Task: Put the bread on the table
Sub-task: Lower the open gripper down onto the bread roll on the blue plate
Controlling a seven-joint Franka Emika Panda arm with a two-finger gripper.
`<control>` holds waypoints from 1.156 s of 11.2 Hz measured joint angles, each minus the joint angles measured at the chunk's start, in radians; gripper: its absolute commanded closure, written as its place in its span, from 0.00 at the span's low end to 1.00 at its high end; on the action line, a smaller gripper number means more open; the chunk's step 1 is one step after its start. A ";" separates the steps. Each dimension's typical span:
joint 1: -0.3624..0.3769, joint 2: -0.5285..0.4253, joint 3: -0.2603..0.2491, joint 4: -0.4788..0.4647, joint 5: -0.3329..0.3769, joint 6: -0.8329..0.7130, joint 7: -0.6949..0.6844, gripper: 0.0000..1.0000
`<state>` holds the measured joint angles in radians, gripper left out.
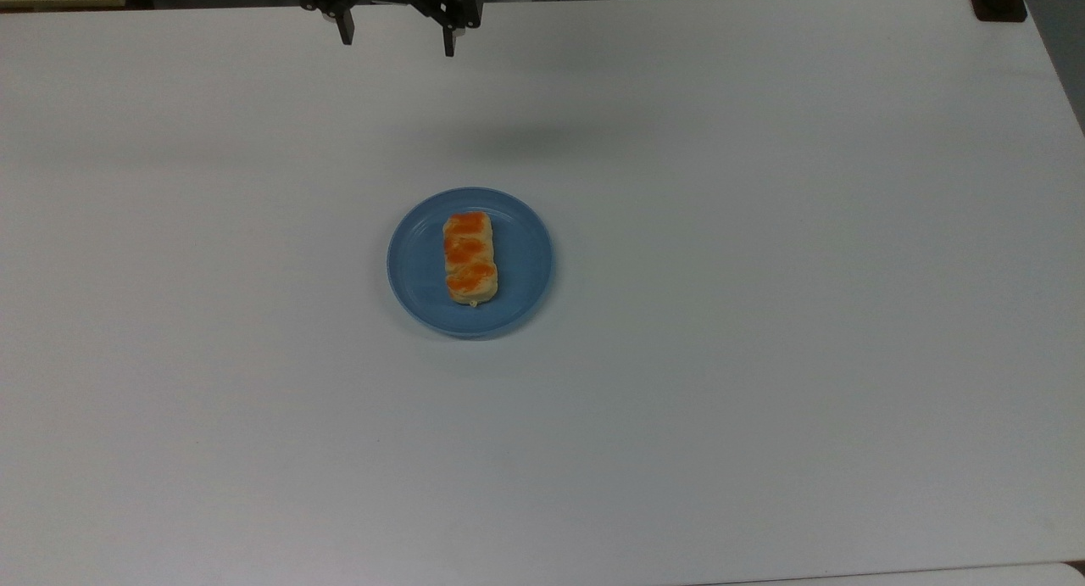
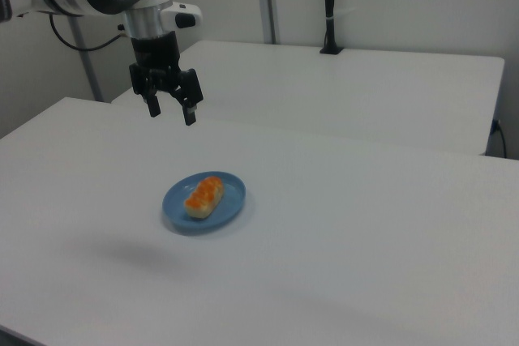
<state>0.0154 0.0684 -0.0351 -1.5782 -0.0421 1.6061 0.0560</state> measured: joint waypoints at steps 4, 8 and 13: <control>0.002 0.025 0.009 -0.010 0.001 0.038 0.000 0.00; 0.002 0.076 0.010 -0.012 0.001 0.156 0.000 0.00; 0.050 0.265 0.013 -0.056 -0.001 0.293 -0.001 0.00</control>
<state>0.0659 0.3329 -0.0222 -1.6340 -0.0430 1.8992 0.0550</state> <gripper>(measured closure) 0.000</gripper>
